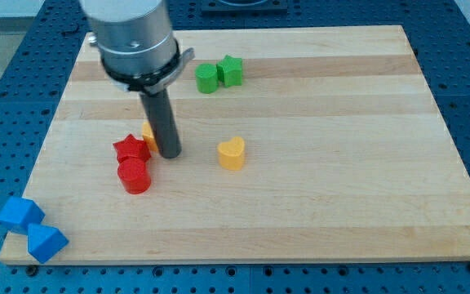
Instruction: Push the yellow hexagon along with the red star and the red circle a bit down
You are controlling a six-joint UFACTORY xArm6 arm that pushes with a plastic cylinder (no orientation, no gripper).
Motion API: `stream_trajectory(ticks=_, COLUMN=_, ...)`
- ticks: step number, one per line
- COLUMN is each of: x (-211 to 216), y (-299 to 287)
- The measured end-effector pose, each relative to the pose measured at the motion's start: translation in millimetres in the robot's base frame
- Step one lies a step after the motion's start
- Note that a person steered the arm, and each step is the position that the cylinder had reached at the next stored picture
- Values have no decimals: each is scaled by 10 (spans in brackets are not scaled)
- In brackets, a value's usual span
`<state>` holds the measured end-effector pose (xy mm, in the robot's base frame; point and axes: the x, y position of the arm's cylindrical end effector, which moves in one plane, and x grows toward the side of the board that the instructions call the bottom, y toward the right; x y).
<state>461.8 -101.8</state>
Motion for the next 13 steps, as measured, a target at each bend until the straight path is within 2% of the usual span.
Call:
stream_trajectory(ticks=2, x=-703, y=-49)
stream_trajectory(ticks=3, x=-771, y=-151)
stream_trajectory(ticks=10, x=-217, y=-426)
stream_trajectory(ticks=12, x=120, y=-844)
stream_trajectory(ticks=13, x=180, y=-864)
